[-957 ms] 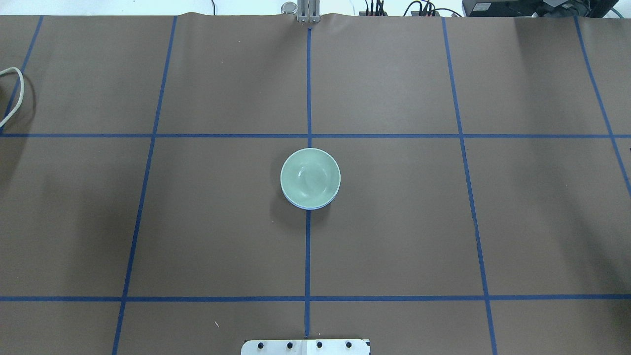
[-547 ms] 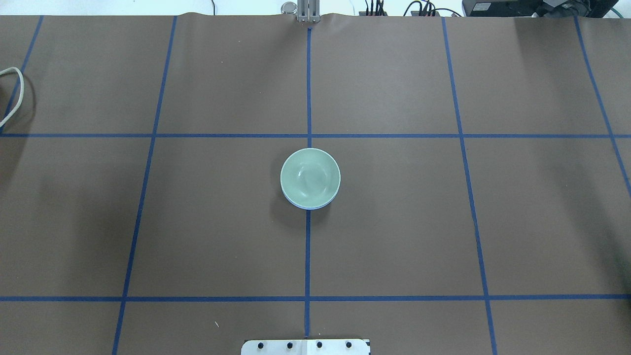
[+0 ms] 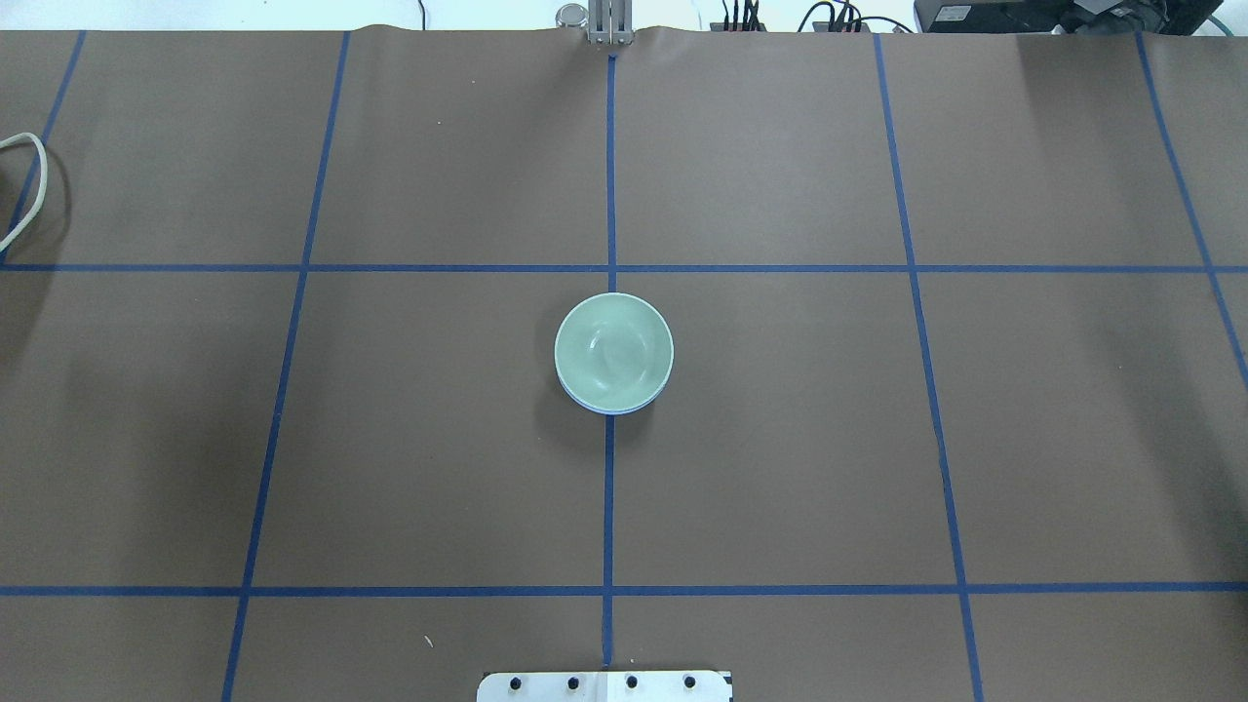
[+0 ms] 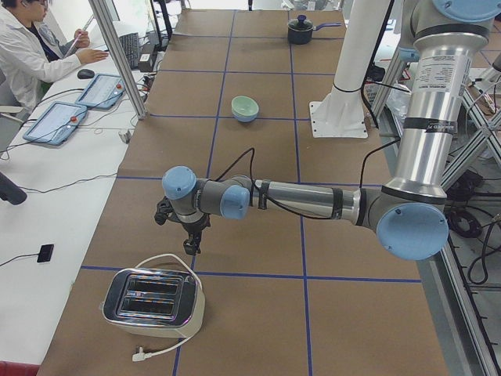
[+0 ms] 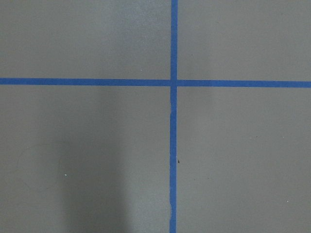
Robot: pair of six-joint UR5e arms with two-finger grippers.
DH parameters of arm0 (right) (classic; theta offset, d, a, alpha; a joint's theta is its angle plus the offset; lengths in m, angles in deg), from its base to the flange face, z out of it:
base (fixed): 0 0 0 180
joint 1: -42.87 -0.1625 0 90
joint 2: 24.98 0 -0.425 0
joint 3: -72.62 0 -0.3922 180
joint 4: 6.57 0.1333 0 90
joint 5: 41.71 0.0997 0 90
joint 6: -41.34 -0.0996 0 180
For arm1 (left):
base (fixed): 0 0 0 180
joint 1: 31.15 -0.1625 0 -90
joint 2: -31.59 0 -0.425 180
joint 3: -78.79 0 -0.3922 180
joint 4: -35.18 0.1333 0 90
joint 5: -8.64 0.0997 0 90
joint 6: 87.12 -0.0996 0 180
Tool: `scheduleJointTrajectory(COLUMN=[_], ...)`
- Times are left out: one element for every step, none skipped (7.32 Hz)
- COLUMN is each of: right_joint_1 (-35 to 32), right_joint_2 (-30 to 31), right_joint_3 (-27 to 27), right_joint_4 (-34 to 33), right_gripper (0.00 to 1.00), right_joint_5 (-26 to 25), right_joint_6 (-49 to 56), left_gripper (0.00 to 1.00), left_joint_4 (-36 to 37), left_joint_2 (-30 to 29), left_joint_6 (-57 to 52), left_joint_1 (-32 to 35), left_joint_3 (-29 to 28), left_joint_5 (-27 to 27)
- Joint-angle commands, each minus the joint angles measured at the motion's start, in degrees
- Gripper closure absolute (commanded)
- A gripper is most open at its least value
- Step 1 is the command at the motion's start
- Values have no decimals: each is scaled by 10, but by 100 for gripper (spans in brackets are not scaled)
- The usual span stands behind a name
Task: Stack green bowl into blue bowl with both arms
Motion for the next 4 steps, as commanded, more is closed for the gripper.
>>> scheduleJointTrajectory(right_joint_1=[0, 0, 0, 0], right_joint_2=[0, 0, 0, 0], right_joint_3=[-1, -1, 0, 0], right_joint_4=[1, 2, 3, 1], right_gripper=[0, 0, 0, 0], right_joint_5=[1, 2, 6, 13], right_joint_6=[0, 0, 0, -1], left_gripper=[2, 2, 2, 2], left_joint_4=[-1, 0, 0, -1], left_joint_2=[0, 0, 0, 0], left_joint_6=[1, 1, 2, 2], left_joint_1=[1, 1, 1, 1], left_joint_3=[1, 1, 1, 1], left_joint_5=[0, 0, 0, 1])
